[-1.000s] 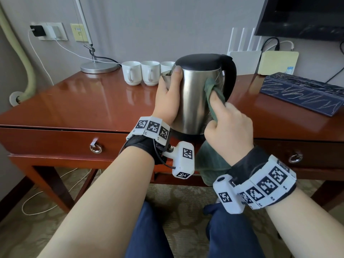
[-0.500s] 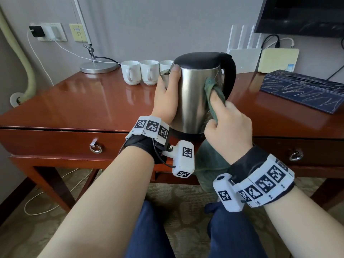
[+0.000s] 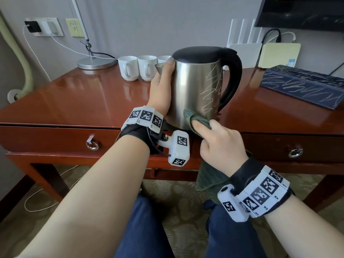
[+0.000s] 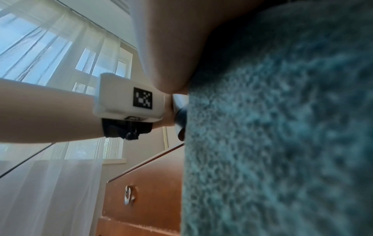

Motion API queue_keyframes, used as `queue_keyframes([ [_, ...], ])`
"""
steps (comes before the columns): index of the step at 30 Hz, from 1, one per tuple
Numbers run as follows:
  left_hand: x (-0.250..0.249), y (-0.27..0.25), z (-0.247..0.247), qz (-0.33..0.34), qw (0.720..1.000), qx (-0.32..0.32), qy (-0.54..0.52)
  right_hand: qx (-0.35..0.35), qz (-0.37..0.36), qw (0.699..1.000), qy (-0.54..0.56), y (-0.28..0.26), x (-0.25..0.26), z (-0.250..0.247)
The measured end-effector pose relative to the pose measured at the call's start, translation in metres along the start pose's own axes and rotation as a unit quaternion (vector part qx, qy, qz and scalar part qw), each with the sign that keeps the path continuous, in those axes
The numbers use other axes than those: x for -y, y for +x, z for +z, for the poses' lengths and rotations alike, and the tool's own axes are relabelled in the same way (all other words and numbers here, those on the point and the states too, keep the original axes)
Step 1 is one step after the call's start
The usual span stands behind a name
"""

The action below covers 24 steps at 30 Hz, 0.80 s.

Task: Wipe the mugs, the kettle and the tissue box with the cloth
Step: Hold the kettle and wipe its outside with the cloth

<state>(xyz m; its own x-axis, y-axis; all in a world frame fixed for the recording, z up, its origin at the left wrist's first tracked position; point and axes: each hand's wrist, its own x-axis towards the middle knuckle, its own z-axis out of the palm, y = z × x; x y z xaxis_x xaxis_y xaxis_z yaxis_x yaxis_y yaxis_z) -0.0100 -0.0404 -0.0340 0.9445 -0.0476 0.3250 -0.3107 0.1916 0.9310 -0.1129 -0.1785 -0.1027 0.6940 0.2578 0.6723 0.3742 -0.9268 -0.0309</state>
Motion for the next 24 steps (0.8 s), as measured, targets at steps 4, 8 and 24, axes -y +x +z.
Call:
queue_keyframes([
  [4, 0.001, 0.006, -0.003, -0.019, 0.999, 0.026, 0.008, 0.031, -0.003, 1.000, 0.000, -0.015, -0.004, 0.012],
  [8, 0.003, 0.009, -0.002, -0.018, 0.999, 0.034, -0.010, 0.054, -0.002, 0.999, -0.002, -0.025, -0.010, 0.023],
  [24, 0.006, 0.013, -0.003, -0.019, 0.998, 0.056, -0.025, 0.029, 0.013, 1.000, -0.001, -0.028, -0.016, 0.024],
])
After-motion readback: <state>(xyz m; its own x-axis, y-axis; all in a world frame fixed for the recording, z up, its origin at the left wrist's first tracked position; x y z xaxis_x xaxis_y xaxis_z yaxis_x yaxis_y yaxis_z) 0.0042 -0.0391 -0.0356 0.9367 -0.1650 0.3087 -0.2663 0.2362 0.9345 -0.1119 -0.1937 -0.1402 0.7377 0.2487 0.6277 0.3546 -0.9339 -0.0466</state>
